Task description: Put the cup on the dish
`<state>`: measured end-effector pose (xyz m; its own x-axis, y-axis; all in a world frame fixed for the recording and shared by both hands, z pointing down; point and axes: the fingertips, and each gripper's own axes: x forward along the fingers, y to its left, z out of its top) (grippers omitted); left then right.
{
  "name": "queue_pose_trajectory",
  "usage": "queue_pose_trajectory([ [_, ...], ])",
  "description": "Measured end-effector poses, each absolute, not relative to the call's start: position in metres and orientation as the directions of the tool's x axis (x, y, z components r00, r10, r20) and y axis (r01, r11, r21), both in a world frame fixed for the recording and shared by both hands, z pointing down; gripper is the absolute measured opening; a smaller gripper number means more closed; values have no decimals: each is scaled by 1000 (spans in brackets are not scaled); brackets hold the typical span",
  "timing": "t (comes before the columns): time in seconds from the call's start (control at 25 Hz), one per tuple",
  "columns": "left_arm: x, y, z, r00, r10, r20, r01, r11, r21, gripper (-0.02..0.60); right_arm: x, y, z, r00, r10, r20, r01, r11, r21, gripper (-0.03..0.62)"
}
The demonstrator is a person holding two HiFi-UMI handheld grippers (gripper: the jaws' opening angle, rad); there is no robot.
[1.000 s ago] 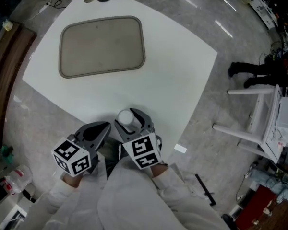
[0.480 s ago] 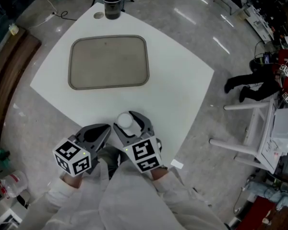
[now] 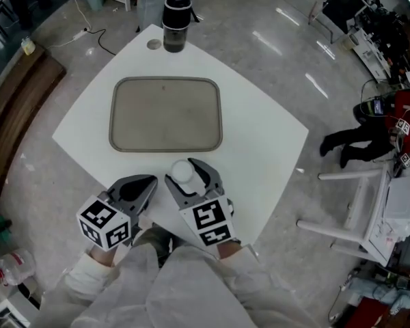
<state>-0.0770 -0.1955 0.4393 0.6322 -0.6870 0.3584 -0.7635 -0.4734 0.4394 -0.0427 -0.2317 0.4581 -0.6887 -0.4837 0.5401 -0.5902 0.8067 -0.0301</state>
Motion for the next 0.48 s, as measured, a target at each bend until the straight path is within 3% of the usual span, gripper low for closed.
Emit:
queue_pose_trajectory([
  [0.48,-122,-252,440,572,-748,338,-799,-415,435,9,-84,-306,455,-692,-502,519,-592,806,-9,273],
])
